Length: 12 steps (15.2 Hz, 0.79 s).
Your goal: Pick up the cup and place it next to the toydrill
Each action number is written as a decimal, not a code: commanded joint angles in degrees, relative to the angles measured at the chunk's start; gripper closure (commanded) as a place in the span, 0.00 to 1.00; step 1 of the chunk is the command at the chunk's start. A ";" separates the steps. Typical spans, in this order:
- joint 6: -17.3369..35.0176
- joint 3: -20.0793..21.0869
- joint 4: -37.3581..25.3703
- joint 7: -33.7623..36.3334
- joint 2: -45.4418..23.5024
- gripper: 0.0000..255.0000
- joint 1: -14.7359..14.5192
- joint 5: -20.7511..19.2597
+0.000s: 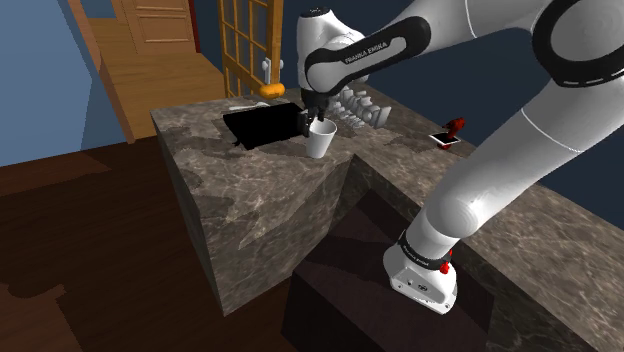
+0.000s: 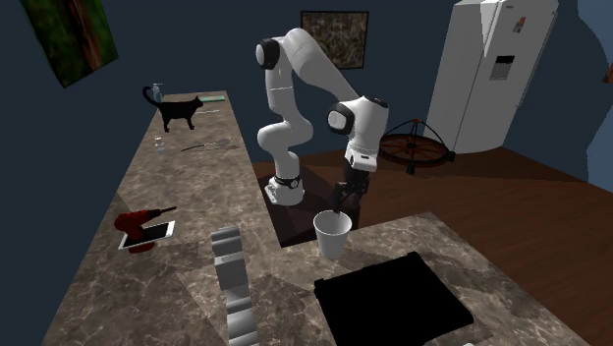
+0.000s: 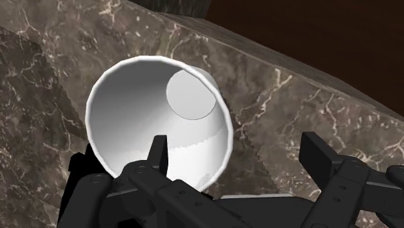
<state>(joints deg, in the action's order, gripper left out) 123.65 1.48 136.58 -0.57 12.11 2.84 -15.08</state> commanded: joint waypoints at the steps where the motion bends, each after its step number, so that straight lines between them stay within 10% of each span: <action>1: 2.02 0.05 0.33 0.65 -1.54 0.00 0.25 -1.15; 12: 7.28 -0.54 2.60 1.47 -4.48 0.00 0.98 -2.61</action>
<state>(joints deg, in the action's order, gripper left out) 130.90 0.94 139.18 0.90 7.65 3.81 -17.68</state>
